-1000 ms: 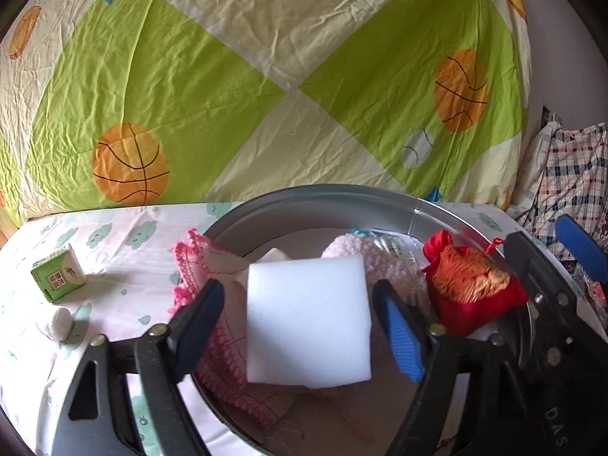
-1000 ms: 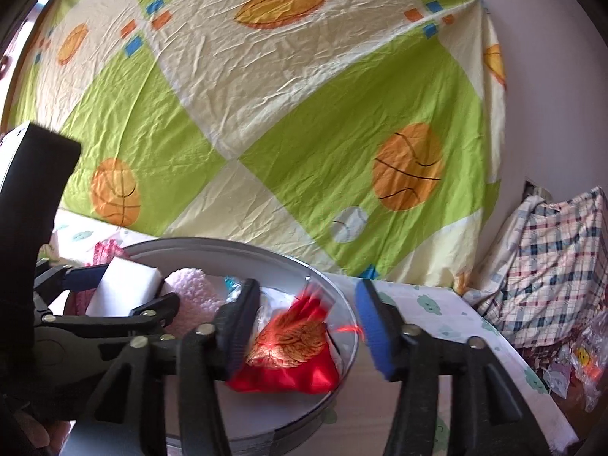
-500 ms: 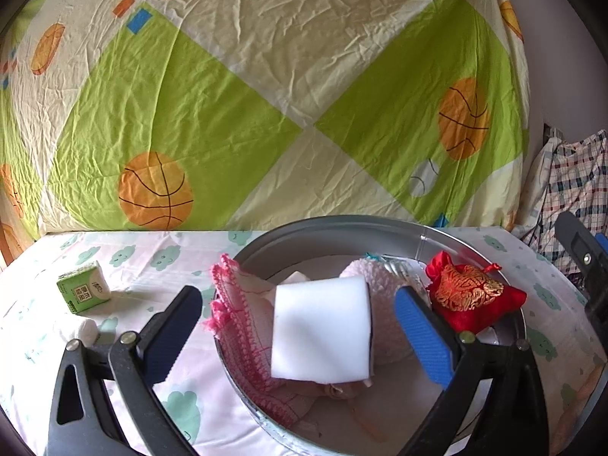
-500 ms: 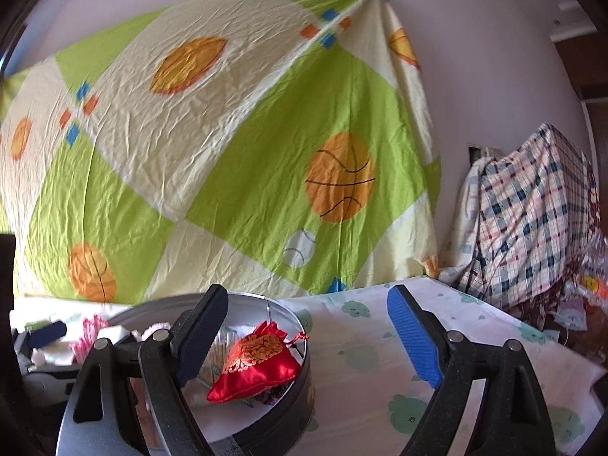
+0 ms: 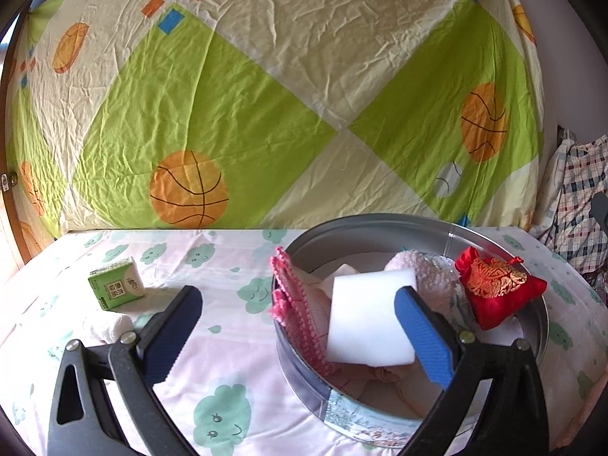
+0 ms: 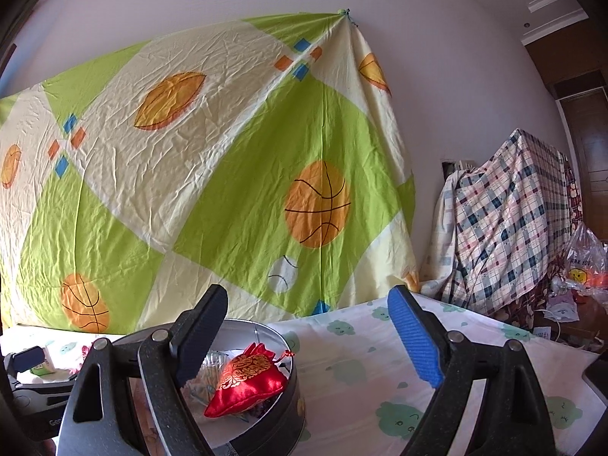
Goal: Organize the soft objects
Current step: 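Move both open tools away from the tin toward the rolled towel and tissue pack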
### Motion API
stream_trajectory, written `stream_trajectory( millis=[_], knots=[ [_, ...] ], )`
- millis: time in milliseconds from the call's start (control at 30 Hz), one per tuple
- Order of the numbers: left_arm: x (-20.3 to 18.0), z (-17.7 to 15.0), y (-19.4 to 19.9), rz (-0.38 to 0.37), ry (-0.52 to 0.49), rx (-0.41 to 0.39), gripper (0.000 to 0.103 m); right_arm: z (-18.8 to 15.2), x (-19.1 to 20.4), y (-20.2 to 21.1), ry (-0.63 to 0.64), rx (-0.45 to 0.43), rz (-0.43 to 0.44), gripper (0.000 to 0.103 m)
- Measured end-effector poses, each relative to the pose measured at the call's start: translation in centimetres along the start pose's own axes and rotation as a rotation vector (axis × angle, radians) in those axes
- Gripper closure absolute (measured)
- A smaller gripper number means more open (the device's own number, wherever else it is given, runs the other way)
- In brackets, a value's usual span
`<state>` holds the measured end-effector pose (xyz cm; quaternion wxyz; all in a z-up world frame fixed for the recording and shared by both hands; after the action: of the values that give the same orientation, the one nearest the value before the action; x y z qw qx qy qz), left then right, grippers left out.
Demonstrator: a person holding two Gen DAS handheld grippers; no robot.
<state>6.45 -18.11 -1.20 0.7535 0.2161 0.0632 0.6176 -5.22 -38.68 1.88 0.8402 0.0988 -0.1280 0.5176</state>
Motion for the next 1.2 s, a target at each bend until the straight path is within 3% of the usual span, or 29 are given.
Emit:
stream_trajectory(
  millis=[233,367,567,1200],
  knots=[
    [1.8,-0.5,0.4,0.029,-0.010,-0.005,0.001,0.3,-0.1,0.8,-0.013,-0.042,-0.027,0.015],
    [3.0,-0.9,0.4,0.033,-0.004,0.004,0.001,0.0,-0.1,1.1,-0.067,-0.015,-0.036,0.015],
    [5.0,-1.4,0.2,0.047,0.010,0.014,0.001,-0.4,1.8,2.3,-0.018,-0.046,-0.042,0.015],
    [12.2,-3.2,-1.0,0.090,0.052,0.077,0.001,-4.1,12.0,3.9,0.014,0.044,0.118,0.015]
  ],
)
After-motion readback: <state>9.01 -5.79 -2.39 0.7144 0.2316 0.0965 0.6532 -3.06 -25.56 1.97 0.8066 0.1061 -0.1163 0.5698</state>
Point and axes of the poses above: each gripper's, at about its wrist camera, not at the fingertips, and y roughly against the way its jaws point, x to its left, z to its top, the point moved 5 cm from there along -y, roughly the way its jaws point, and after that the axes turned 10 degrees about -y, right-handed, at the moved point
